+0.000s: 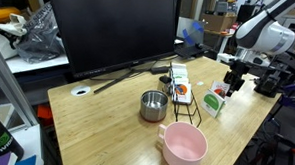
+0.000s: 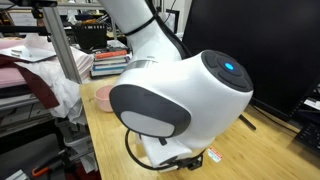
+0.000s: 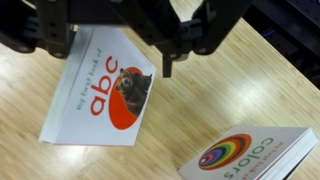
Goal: Move the orange book to the right
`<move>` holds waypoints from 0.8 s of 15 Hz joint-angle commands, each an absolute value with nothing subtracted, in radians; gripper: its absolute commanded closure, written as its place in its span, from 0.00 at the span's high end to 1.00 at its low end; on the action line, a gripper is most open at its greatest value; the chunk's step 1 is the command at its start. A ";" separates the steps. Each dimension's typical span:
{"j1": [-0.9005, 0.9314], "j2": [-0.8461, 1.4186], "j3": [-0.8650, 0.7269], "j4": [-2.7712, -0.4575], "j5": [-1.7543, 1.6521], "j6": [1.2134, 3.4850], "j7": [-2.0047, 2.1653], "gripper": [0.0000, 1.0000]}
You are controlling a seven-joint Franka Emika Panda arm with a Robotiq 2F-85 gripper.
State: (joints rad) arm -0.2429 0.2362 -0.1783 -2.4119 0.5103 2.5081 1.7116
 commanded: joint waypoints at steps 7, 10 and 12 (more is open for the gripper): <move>-0.211 0.193 -0.184 -2.435 0.514 2.675 1.683 1.00; -0.194 0.162 -0.180 -2.466 0.514 2.773 1.663 1.00; -0.193 0.188 -0.185 -2.434 0.505 2.748 1.688 1.00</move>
State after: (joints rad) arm -0.1993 0.1886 -0.1778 -2.4350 0.5070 2.7532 1.6854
